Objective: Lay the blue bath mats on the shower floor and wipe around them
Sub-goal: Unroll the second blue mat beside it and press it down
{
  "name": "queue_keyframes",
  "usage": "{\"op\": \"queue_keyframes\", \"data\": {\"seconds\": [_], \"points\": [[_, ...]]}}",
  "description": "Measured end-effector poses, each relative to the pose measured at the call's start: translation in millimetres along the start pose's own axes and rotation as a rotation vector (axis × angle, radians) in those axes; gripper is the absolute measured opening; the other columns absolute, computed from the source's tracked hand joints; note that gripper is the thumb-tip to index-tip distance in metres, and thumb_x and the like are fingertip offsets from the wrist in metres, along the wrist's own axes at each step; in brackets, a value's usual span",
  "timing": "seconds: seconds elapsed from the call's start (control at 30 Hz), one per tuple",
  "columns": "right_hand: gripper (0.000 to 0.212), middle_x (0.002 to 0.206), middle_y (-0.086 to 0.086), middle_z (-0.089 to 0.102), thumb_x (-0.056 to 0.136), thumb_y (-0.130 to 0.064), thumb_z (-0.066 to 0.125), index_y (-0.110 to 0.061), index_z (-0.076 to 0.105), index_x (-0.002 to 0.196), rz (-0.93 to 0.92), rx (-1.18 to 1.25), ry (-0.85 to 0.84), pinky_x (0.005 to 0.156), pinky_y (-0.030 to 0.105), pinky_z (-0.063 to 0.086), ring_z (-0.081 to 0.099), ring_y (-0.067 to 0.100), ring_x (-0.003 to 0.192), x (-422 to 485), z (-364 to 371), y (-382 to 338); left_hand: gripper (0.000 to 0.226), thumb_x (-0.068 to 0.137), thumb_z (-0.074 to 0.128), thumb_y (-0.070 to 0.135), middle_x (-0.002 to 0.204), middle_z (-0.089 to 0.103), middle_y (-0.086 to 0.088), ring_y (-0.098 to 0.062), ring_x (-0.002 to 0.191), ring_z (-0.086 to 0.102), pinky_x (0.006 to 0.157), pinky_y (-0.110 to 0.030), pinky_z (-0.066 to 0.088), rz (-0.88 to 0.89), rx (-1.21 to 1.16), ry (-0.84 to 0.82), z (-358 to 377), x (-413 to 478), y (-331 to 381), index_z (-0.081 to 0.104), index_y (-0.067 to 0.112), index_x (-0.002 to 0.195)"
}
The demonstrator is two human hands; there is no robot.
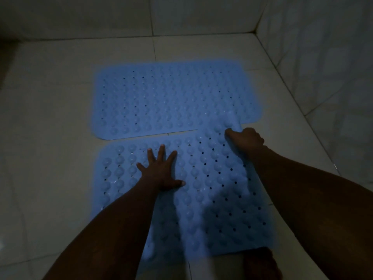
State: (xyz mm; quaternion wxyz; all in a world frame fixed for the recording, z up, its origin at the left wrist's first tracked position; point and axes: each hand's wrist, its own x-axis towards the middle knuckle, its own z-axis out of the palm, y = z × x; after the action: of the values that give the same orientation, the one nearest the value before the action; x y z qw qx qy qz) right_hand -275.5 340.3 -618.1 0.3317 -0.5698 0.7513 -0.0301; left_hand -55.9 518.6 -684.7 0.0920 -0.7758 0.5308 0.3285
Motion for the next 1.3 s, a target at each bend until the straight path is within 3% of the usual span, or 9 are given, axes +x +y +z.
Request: {"op": "queue_keyframes", "data": {"seconds": [0.17, 0.3, 0.4, 0.5, 0.6, 0.77, 1.0, 1.2, 1.3], "points": [[0.073, 0.102, 0.013, 0.069, 0.055, -0.05, 0.072, -0.008, 0.062, 0.114, -0.046, 0.152, -0.12, 0.054, 0.029, 0.053, 0.067, 0.026, 0.077, -6, -10, 2, 0.127, 0.061, 0.067, 0.087, 0.16, -0.038, 0.007, -0.038, 0.146, -0.034, 0.107, -0.082, 0.0, -0.004, -0.024, -0.02, -2, 3, -3, -0.012, 0.051, 0.154], [0.092, 0.11, 0.007, 0.065, 0.048, -0.058, 0.084, -0.014, 0.055, 0.123, -0.107, 0.193, -0.087, 0.059, 0.028, 0.054, 0.067, 0.023, 0.089, -6, -17, 6, 0.124, 0.063, 0.068, 0.085, 0.162, -0.034, 0.009, -0.036, 0.148, -0.031, 0.109, -0.08, 0.003, 0.011, -0.021, -0.001, -7, 3, -10, -0.01, 0.054, 0.153], [0.098, 0.119, 0.004, 0.056, 0.055, -0.057, 0.088, -0.016, 0.041, 0.13, -0.146, 0.207, -0.007, 0.074, 0.036, 0.054, 0.06, 0.026, 0.099, -14, -18, 9, 0.122, 0.064, 0.072, 0.08, 0.164, -0.03, 0.012, -0.034, 0.151, -0.025, 0.11, -0.079, 0.009, 0.003, -0.025, -0.011, -18, 7, -18, -0.007, 0.055, 0.153], [0.119, 0.131, 0.008, 0.055, 0.039, -0.074, 0.082, -0.021, 0.034, 0.134, -0.135, 0.163, 0.046, 0.098, 0.053, 0.049, 0.059, 0.033, 0.115, -17, -14, 13, 0.121, 0.067, 0.075, 0.075, 0.164, -0.029, 0.012, -0.034, 0.152, -0.023, 0.11, -0.079, 0.011, -0.019, -0.019, -0.032, -22, 5, -15, -0.007, 0.055, 0.153], [0.134, 0.132, 0.004, 0.058, 0.026, -0.087, 0.076, -0.022, 0.04, 0.139, -0.083, 0.161, -0.019, 0.1, 0.051, 0.049, 0.061, 0.031, 0.115, -9, -11, 14, 0.12, 0.069, 0.075, 0.072, 0.164, -0.03, 0.012, -0.034, 0.151, -0.024, 0.11, -0.08, 0.01, -0.02, -0.03, -0.02, -19, 2, -10, -0.007, 0.054, 0.154], [0.107, 0.126, 0.007, 0.063, 0.046, -0.084, 0.06, -0.023, 0.052, 0.134, -0.06, 0.147, -0.068, 0.1, 0.053, 0.047, 0.062, 0.035, 0.11, 6, -14, 11, 0.12, 0.071, 0.077, 0.068, 0.163, -0.031, 0.011, -0.035, 0.151, -0.026, 0.109, -0.081, 0.01, -0.035, -0.058, -0.025, -18, 2, -8, -0.007, 0.052, 0.155], [0.115, 0.14, 0.02, 0.038, 0.058, -0.061, 0.084, -0.015, 0.021, 0.143, -0.075, 0.151, 0.207, 0.103, 0.059, 0.042, 0.045, 0.043, 0.128, -9, -28, 13, 0.117, 0.071, 0.073, 0.074, 0.164, -0.028, 0.01, -0.036, 0.151, -0.023, 0.11, -0.08, 0.008, -0.045, -0.092, -0.02, -19, 2, -2, -0.003, 0.05, 0.156], [0.078, 0.126, 0.013, 0.036, 0.075, -0.042, 0.08, -0.016, 0.029, 0.128, -0.113, 0.188, 0.167, 0.077, 0.034, 0.044, 0.052, 0.036, 0.111, -9, -27, 24, 0.116, 0.069, 0.071, 0.076, 0.165, -0.027, 0.011, -0.035, 0.152, -0.023, 0.11, -0.081, 0.009, -0.061, -0.095, 0.01, -14, 6, -2, -0.002, 0.051, 0.156], [0.074, 0.124, 0.014, 0.037, 0.072, -0.039, 0.081, -0.015, 0.032, 0.123, -0.144, 0.169, 0.207, 0.083, 0.04, 0.049, 0.054, 0.037, 0.108, -3, -29, 30, 0.118, 0.069, 0.07, 0.078, 0.164, -0.029, 0.011, -0.036, 0.151, -0.024, 0.109, -0.081, 0.009, -0.069, -0.07, 0.021, -10, 8, -2, -0.004, 0.05, 0.156]]}}
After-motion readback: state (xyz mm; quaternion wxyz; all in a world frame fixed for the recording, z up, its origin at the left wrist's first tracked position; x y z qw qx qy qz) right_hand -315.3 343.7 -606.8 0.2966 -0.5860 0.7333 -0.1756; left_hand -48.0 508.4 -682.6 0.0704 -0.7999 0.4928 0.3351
